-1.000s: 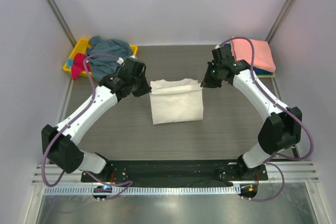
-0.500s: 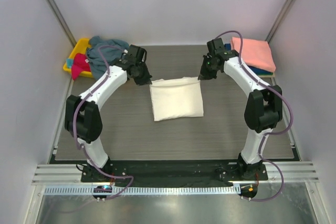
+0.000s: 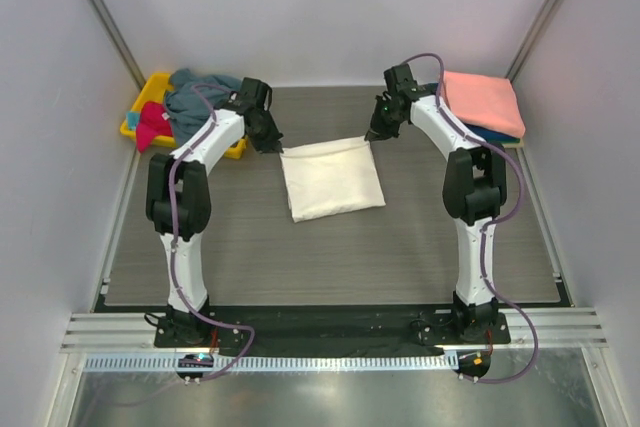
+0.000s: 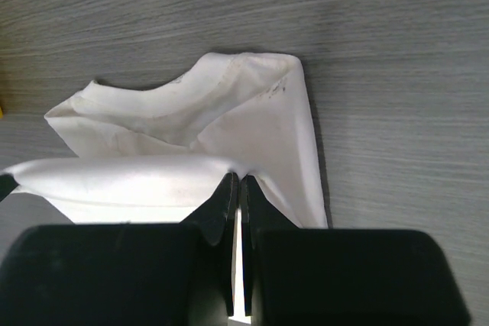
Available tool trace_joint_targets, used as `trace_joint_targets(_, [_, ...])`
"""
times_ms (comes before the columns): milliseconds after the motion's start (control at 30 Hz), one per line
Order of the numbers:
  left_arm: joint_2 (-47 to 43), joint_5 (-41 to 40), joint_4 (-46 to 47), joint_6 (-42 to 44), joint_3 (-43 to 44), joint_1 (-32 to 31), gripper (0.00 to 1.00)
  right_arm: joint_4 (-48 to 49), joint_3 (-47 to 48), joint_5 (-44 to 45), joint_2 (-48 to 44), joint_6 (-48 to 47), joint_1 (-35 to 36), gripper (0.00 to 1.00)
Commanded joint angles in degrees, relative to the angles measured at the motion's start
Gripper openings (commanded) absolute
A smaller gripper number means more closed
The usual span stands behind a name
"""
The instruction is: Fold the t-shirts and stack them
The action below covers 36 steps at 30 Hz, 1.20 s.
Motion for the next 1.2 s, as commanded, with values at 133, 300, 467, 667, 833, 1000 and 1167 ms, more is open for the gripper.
trace_joint_targets(133, [8.16, 2.81, -0.60, 2.36, 10.02, 3.11, 0.02, 0.91, 9.06, -0.48, 6.24, 1.81, -1.60, 0.01])
trace_joint_targets(300, [12.55, 3.07, -3.49, 1.65, 17.64, 5.13, 0.31, 0.03, 19.67, -4.95, 13.44, 0.85, -2.30, 0.58])
trace_joint_targets(467, [11.17, 1.67, -11.41, 4.29, 27.43, 4.96, 0.55, -0.24, 22.79, -5.58, 9.61, -0.91, -3.45, 0.70])
trace_joint_targets(667, [-4.29, -1.59, -7.13, 5.09, 10.53, -0.04, 0.59, 11.61, -2.13, -10.13, -9.87, -0.56, -1.17, 0.69])
trace_joint_targets(833, [-15.64, 3.76, 4.11, -1.06, -8.84, -6.28, 0.55, 26.98, -24.47, -23.83, -18.09, 3.65, 2.88, 0.56])
trace_joint_targets(1000, [-19.17, 4.39, 9.41, -5.28, -18.79, -12.26, 0.53, 34.30, -32.75, -37.57, -15.99, 6.39, 5.78, 0.37])
trace_joint_targets(1167, [-17.76, 5.10, 14.24, -8.45, -24.50, -15.51, 0.51, 34.39, -37.50, -39.86, -13.97, 5.16, 6.75, 0.27])
